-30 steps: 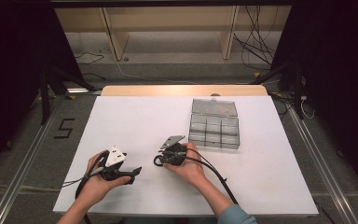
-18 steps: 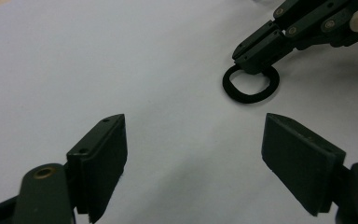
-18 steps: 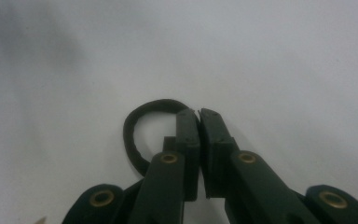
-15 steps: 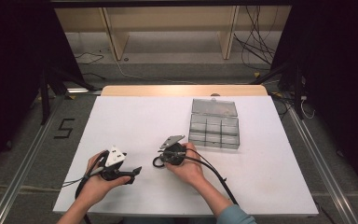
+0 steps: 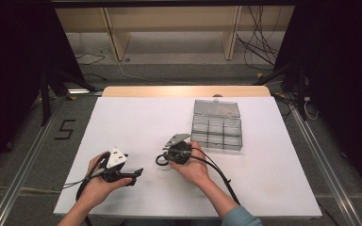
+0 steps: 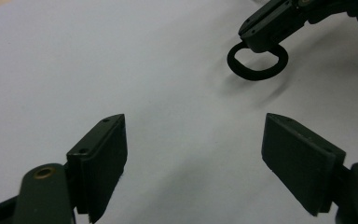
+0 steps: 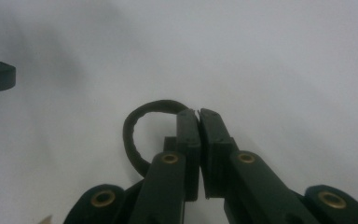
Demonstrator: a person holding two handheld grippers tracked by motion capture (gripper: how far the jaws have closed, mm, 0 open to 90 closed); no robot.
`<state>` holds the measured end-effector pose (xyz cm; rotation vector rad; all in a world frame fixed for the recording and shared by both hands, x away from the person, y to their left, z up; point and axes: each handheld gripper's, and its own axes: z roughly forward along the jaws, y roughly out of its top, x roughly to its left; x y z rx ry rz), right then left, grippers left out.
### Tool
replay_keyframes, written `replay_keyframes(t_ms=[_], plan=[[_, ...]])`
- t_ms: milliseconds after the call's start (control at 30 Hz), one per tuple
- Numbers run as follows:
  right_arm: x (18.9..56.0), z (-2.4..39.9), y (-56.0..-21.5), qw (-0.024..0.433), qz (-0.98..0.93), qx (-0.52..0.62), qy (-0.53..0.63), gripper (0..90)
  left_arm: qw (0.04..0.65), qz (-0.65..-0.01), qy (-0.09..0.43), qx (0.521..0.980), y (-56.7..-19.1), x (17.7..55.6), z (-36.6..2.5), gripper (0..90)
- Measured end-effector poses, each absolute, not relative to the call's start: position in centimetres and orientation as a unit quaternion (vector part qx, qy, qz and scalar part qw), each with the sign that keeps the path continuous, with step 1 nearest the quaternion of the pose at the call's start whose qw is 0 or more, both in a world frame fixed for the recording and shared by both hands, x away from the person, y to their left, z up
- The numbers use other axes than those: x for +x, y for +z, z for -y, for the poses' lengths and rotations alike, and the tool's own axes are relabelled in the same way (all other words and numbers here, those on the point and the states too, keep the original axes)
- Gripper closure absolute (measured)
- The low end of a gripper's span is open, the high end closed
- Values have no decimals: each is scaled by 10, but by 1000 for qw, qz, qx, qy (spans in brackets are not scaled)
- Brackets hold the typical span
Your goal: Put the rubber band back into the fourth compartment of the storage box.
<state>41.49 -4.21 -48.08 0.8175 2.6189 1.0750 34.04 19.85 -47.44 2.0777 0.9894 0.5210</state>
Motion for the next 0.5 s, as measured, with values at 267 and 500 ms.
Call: replay_keyframes(t_ms=[267, 500], plan=[[416, 49, -474, 102, -880, 282, 368, 880, 380, -389, 204, 814, -475, 340, -199, 222], [417, 54, -469, 105, -877, 286, 372, 880, 380, -389, 204, 814, -475, 341, -198, 222]])
